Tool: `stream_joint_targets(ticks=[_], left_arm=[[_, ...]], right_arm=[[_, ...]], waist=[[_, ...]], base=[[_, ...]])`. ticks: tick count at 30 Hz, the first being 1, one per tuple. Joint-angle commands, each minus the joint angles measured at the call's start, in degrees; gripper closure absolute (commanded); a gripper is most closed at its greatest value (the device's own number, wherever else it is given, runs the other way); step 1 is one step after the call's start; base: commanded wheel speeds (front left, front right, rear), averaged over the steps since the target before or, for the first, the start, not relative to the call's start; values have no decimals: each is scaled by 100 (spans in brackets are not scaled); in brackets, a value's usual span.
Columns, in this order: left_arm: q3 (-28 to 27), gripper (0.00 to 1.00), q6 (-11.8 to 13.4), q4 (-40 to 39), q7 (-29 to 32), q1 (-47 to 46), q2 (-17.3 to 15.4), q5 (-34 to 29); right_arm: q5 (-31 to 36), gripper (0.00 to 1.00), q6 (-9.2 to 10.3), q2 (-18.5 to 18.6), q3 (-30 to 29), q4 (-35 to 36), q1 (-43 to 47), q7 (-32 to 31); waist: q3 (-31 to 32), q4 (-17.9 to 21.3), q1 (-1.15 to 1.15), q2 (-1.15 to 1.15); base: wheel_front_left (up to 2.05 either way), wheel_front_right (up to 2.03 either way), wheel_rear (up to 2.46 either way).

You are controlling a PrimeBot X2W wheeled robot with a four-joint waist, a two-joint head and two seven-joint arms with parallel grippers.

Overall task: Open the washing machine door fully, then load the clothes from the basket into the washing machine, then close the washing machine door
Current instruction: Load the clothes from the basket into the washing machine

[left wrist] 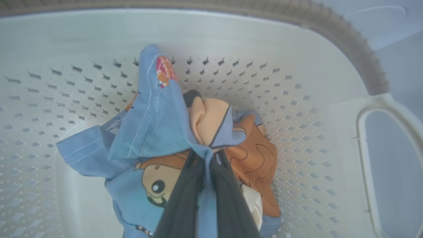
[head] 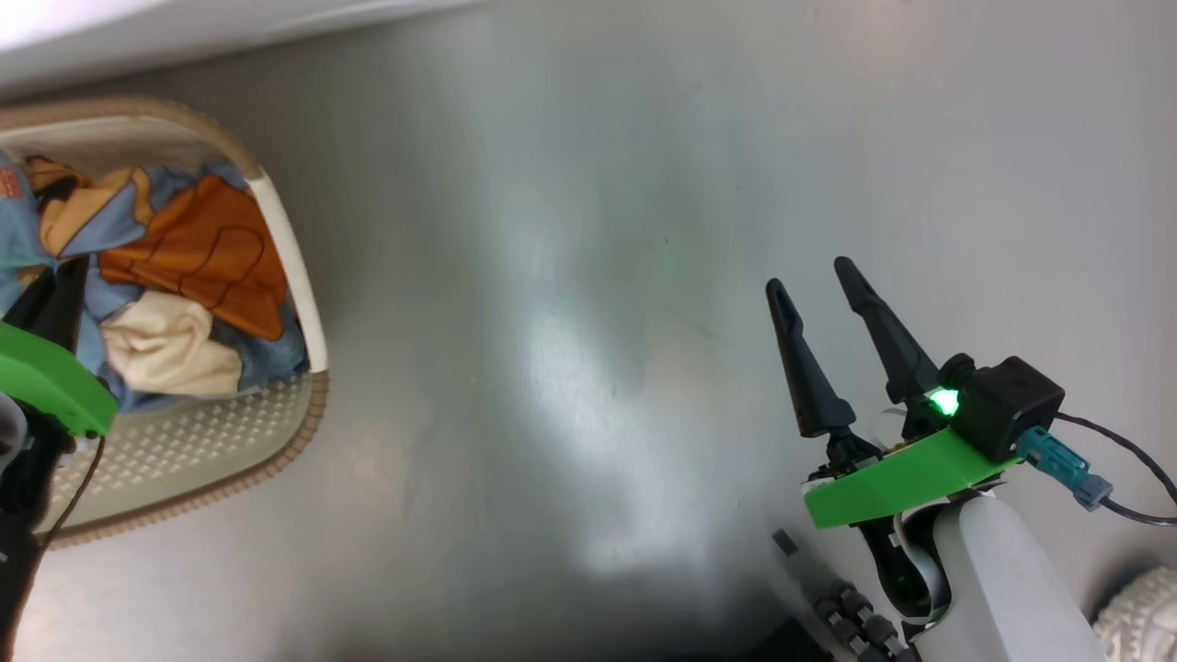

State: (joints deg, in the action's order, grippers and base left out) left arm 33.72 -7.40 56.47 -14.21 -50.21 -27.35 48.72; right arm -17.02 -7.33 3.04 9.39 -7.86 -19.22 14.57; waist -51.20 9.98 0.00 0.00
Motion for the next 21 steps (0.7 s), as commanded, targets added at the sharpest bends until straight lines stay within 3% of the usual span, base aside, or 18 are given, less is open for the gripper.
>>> stream_joint_targets(ticks=[1, 21], left_arm=[[-339, 100, -9, -248, -75, 297, -253, -36], [-2236, 100, -9, -1948, -78, 2139, 468, -1239]], right_arm=[[63, 0, -16, -16, 62, 48, 117, 43], [323, 0, -16, -16, -99, -350, 216, 43]], waist=[[368, -205, 0, 0], [1728, -662, 0, 0]], base=[[0, 0, 0], [0, 0, 0]])
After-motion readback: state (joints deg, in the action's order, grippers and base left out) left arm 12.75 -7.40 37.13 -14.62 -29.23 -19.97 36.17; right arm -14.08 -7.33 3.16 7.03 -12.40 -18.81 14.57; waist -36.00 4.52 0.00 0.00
